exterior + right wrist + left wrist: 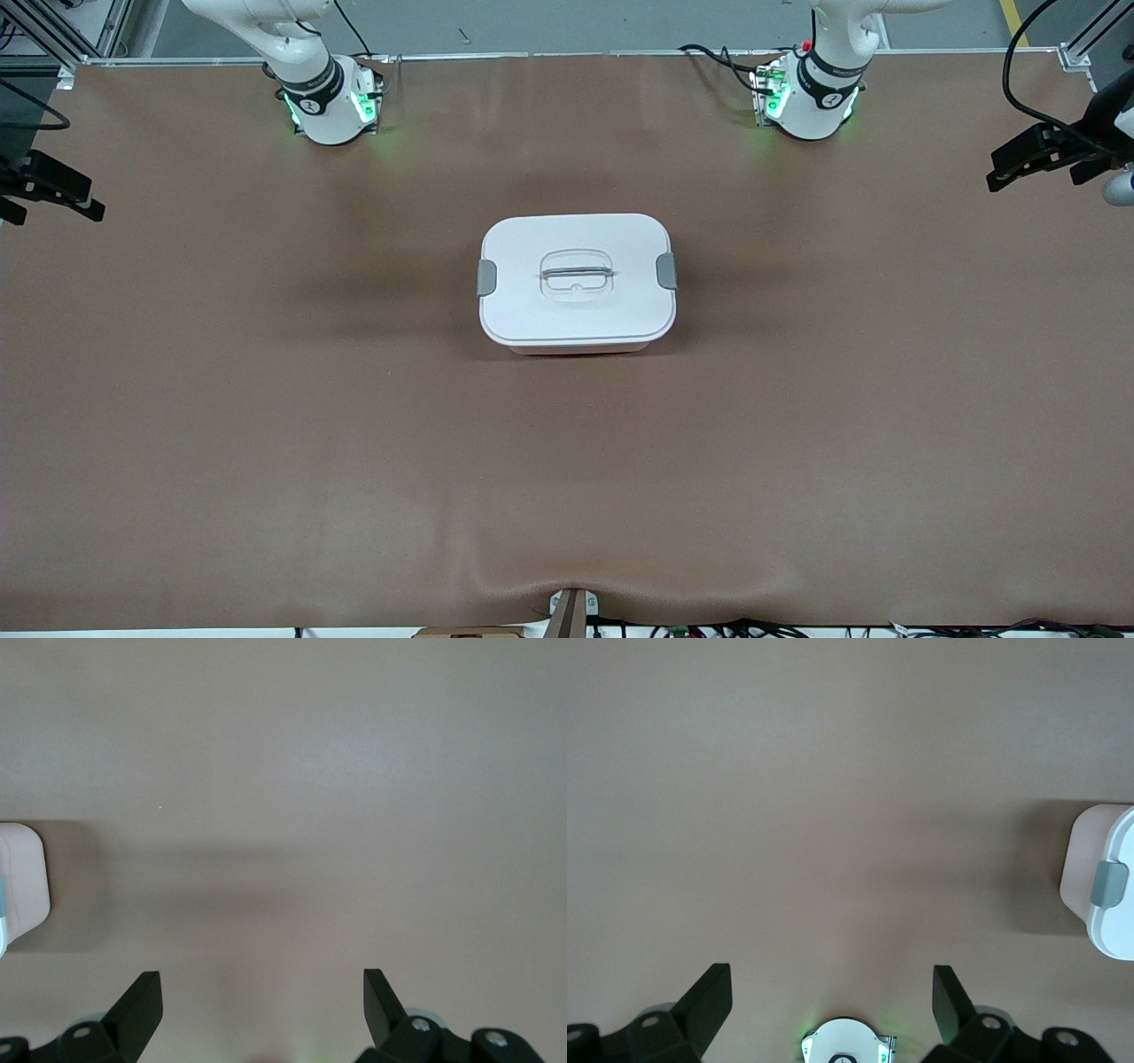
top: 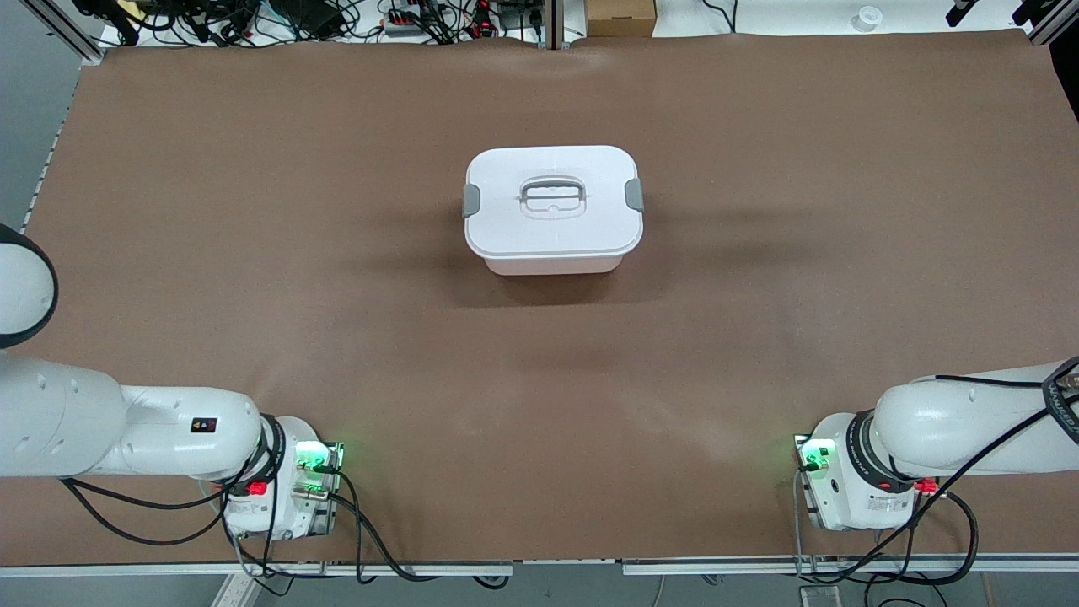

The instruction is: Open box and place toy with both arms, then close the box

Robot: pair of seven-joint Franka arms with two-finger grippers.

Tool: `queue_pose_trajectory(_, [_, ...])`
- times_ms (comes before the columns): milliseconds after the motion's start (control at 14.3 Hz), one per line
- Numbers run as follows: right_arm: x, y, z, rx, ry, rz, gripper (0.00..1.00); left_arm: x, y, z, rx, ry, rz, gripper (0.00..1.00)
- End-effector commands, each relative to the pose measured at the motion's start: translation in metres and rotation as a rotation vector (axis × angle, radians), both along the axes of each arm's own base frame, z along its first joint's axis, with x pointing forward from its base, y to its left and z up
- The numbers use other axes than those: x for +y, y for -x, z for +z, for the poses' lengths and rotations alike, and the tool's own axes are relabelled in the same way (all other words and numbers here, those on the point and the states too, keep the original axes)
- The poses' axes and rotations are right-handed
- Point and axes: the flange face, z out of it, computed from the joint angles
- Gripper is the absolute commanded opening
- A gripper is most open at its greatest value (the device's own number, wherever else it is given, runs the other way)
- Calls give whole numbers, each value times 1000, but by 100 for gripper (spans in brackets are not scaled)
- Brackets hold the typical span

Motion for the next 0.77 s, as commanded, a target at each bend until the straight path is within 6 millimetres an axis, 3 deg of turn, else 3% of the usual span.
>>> queue_pose_trajectory(0, [-5,0,1,-2,13,10,100,-3,-5,0,-2,11,-19,100])
queue_pose_trajectory(699, [-5,0,1,-1,13,8,100,-8,-8,-5,11,10,-8,100])
